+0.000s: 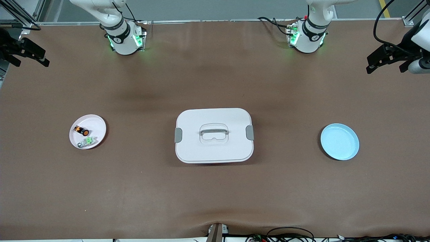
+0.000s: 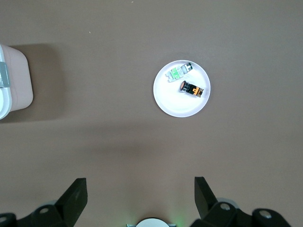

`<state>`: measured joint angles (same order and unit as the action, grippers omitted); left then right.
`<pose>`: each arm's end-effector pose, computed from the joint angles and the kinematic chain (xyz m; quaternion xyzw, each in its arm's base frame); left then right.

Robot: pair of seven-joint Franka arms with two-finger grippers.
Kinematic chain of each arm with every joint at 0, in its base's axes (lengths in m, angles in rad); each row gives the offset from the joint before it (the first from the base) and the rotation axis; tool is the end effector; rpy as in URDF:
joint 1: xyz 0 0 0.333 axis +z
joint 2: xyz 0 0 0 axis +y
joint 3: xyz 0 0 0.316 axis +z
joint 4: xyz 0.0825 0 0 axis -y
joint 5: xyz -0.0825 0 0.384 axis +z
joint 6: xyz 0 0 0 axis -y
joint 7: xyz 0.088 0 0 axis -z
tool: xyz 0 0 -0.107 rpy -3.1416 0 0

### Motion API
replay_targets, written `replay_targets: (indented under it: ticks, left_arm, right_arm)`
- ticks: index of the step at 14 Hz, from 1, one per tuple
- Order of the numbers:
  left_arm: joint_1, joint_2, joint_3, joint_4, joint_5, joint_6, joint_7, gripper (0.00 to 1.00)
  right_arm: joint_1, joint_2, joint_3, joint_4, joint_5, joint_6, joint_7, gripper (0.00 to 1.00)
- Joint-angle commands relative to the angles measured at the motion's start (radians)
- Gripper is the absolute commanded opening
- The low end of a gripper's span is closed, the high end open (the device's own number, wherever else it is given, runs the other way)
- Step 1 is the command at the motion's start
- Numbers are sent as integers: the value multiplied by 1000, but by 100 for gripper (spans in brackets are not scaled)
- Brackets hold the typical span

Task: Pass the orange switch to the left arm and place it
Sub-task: 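Move the right gripper toward the white plate with switches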

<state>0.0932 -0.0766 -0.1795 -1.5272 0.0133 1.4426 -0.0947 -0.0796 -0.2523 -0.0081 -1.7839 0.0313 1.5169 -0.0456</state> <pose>0.5148 -0.0474 0.6740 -0.9999 -0.0053 0.0034 0.0138 0.4664 -0.0380 0.6488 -0.9996 0.0202 0.0062 0.0171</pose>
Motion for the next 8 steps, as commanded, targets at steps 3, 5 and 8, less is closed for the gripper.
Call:
replay_targets:
  ticks: [3, 5, 8]
  left_arm:
    - [3, 3, -2, 25, 16, -10, 21, 100]
    - [8, 8, -2, 25, 8, -10, 17, 100]
    - [10, 23, 29, 25, 14, -10, 27, 100]
  right_arm:
    - [-3, 10, 0, 26, -8, -17, -3, 100]
    - [-3, 10, 0, 26, -8, -15, -3, 100]
    - [-5, 10, -1, 29, -8, -17, -3, 100]
